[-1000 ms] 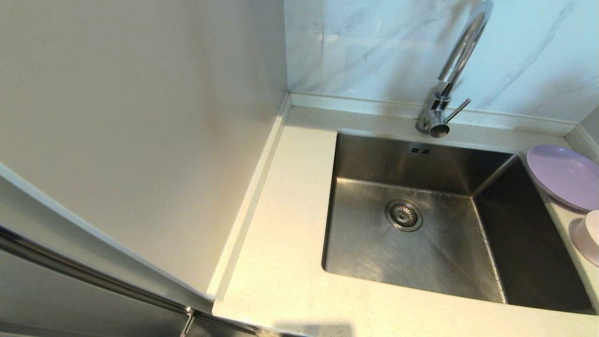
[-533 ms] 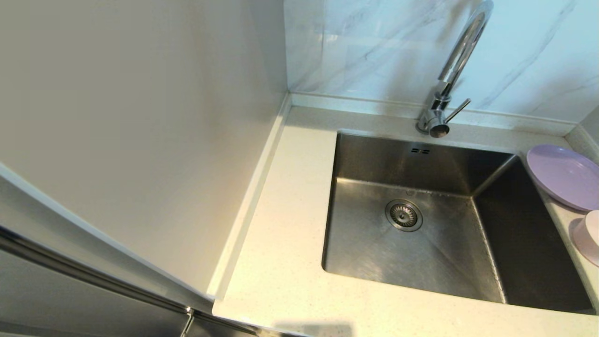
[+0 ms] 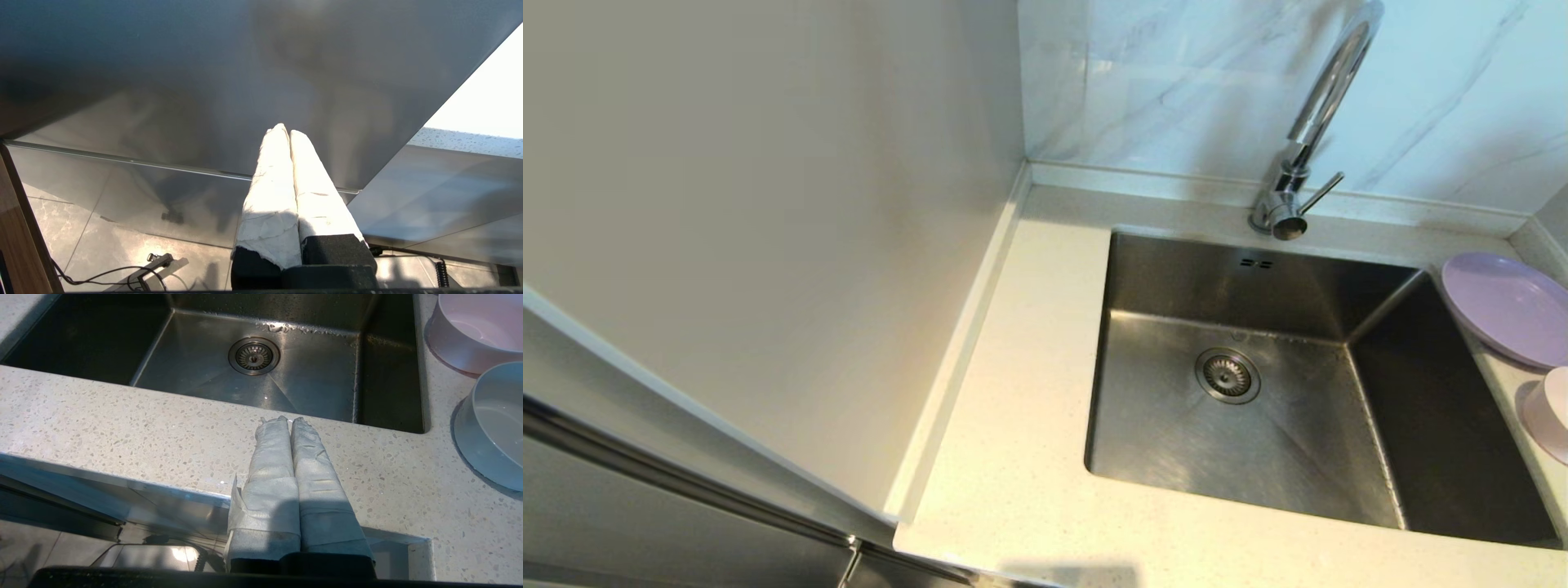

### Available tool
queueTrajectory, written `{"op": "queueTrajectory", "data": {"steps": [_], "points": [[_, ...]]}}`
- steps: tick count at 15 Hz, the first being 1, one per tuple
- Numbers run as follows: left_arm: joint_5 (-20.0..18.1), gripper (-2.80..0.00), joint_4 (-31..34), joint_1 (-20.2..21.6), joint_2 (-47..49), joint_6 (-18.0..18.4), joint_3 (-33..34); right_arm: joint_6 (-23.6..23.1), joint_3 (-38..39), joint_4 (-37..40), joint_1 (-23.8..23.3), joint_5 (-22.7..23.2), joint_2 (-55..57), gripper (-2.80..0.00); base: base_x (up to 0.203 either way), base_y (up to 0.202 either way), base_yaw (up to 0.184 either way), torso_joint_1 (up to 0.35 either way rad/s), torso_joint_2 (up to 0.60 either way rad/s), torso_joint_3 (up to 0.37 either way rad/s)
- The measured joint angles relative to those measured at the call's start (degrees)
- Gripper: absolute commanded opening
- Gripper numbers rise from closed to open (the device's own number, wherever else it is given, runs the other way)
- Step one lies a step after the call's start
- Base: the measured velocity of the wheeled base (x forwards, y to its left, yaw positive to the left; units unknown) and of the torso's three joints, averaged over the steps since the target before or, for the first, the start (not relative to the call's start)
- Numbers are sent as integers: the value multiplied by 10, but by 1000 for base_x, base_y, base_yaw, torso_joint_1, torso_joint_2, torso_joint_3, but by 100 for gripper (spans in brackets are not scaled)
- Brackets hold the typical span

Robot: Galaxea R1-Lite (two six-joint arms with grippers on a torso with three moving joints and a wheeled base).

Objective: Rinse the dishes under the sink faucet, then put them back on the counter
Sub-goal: Turn on the faucet

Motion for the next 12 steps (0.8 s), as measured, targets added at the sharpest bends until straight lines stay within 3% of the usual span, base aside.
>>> {"op": "queueTrajectory", "data": {"steps": [12], "points": [[0, -280, 0, 0, 0, 0, 0, 2, -25, 19, -1, 9, 0, -280, 0, 0, 0, 0, 0, 0]]}}
